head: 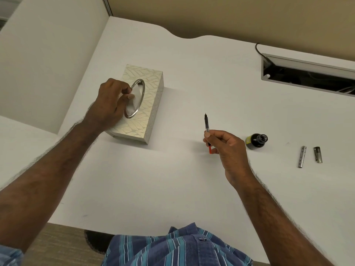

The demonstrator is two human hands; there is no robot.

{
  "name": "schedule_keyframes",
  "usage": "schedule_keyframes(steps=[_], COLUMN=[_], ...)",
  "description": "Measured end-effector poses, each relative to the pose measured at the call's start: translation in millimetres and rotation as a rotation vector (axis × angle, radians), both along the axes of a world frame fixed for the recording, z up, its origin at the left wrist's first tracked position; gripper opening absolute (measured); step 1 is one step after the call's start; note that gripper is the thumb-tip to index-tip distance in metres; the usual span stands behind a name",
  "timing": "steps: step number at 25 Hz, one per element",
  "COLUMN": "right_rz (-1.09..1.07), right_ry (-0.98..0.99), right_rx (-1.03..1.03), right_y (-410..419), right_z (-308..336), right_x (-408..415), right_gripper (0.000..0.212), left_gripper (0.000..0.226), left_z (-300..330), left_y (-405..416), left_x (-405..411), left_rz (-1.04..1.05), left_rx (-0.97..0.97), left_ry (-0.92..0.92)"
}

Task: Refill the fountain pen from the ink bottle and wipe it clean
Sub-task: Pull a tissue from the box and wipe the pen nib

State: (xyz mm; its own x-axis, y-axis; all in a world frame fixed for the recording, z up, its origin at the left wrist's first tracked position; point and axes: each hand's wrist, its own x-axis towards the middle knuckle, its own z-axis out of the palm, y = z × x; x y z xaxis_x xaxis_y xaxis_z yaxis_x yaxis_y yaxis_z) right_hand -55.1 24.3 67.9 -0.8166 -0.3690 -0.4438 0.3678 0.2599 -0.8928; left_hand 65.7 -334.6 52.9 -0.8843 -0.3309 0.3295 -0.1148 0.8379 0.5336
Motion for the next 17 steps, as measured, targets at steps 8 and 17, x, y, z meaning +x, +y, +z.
schedule_keyframes(steps=[8,17], right_rz=[0.001,0.003], right_ry=[0.001,-0.005], right_rx=[-0.01,-0.016], right_y=[-1,0], right_z=[0,-1], right_x=[-2,2], right_gripper=[0.007,0.011], left_gripper=[0.014,0.005], left_z=[4,18], left_y=[5,4], left_x=[0,-4], left_rz=[-0.028,0.016], left_rx=[-0.197,-0.37], left_ry=[0.055,0.203])
